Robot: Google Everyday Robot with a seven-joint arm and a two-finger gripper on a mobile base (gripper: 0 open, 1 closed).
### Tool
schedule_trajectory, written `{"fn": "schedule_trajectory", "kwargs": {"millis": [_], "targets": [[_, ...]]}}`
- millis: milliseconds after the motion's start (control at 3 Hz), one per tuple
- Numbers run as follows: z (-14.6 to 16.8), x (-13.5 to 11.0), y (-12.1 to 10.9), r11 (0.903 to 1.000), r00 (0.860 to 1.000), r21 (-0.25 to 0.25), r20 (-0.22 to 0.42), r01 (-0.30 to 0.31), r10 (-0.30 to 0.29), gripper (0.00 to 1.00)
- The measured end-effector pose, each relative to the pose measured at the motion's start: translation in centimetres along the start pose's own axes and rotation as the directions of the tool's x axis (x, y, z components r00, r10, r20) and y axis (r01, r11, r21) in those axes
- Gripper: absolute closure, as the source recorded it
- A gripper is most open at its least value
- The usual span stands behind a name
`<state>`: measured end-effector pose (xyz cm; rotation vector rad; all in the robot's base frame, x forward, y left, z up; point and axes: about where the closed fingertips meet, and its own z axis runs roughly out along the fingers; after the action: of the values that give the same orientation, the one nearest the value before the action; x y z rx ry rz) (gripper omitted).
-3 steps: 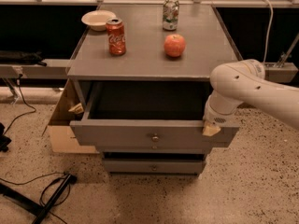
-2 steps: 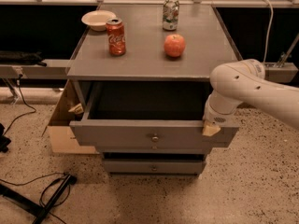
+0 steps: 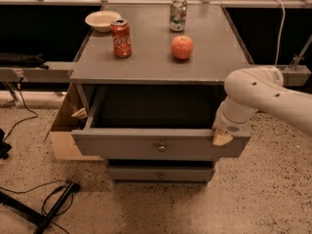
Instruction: Open top drawer
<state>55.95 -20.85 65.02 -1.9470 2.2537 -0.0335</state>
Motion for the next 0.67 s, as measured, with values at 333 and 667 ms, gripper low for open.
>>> {"fn": "schedule_trajectory", "kwargs": {"millis": [333, 667], "targets": [[-0.38, 0.25, 1.4, 0.9992, 0.999, -0.008, 0.033, 0.039, -0.039, 1.0], [-0.3, 0.24, 1.36, 0.9992, 0.999, -0.008, 0.033, 0.039, -0.039, 1.0]]}}
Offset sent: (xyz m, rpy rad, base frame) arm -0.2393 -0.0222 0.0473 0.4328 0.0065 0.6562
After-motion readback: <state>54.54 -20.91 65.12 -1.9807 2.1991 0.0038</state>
